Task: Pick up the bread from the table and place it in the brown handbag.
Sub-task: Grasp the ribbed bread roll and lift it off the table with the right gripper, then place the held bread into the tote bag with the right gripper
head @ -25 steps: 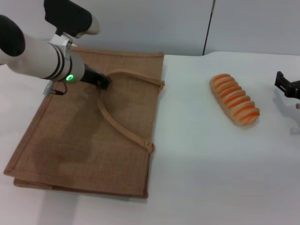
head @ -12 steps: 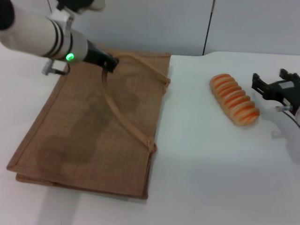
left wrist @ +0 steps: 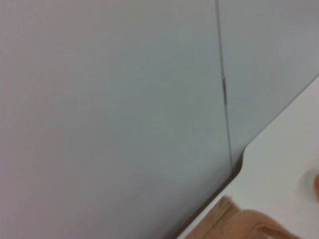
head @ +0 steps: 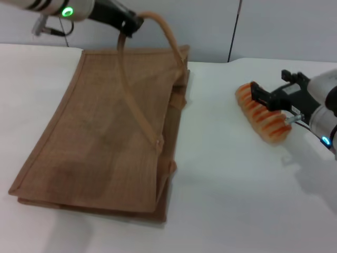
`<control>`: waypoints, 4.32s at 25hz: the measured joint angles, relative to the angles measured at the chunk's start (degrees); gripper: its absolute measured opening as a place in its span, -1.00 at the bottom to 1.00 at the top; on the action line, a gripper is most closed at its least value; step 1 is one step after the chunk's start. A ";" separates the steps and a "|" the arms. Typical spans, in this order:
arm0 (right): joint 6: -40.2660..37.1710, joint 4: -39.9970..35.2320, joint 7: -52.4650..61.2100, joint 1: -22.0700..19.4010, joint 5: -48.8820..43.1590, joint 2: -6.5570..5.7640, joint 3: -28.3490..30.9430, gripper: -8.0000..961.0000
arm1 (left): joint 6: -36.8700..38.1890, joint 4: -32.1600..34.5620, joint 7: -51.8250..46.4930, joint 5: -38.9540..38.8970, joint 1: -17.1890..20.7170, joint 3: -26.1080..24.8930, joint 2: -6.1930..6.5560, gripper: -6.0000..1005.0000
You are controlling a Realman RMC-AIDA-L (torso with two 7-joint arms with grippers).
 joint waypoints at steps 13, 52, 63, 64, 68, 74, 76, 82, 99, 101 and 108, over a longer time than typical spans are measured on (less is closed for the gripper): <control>25.75 -22.47 -1.23 -4.62 -4.89 -1.61 0.08 0.75 | -8.54 10.96 -1.19 1.51 -1.48 -1.29 0.01 -0.74; 50.23 -3.34 -41.89 9.87 27.99 2.54 22.03 0.73 | -15.72 22.02 -3.42 3.57 -1.98 -1.14 0.01 -0.75; 50.98 -3.38 -42.03 10.14 28.00 2.37 24.03 0.66 | -15.69 22.04 -3.48 3.63 -1.88 -1.13 -0.05 -0.75; 51.17 -3.21 -42.02 10.21 28.01 2.37 24.36 0.59 | -15.59 22.04 -3.48 3.63 -1.94 -1.13 -0.06 -0.75; 51.91 -1.53 -41.77 11.32 28.09 2.39 25.40 0.28 | -15.46 22.09 -3.55 3.63 -1.97 -1.11 -0.08 -0.75; 52.57 0.30 -41.79 12.66 28.09 2.41 26.33 0.00 | -15.41 23.14 -3.58 3.63 -1.94 -1.01 -0.14 -0.75; 52.61 0.06 -41.81 12.71 28.05 2.47 26.72 -0.04 | -15.43 23.54 -3.62 3.62 -1.82 -0.96 -0.18 -0.74; 52.72 -2.24 -41.88 12.51 28.44 2.61 27.14 -0.13 | -15.60 23.97 -3.72 3.37 -2.00 -0.85 -0.27 -0.75; 62.57 -20.56 -40.96 6.42 23.83 2.70 30.98 -0.38 | -15.05 23.95 -4.12 6.55 -1.70 0.03 -0.26 -0.75; 63.96 -22.97 -40.92 5.30 23.44 2.73 31.35 -0.44 | -15.01 23.84 -4.18 6.73 -1.66 0.03 -0.26 -0.75; 69.12 -31.55 -39.24 2.09 23.43 2.76 30.26 -0.53 | -14.61 23.66 -4.19 6.83 -1.59 -0.75 -0.01 -0.75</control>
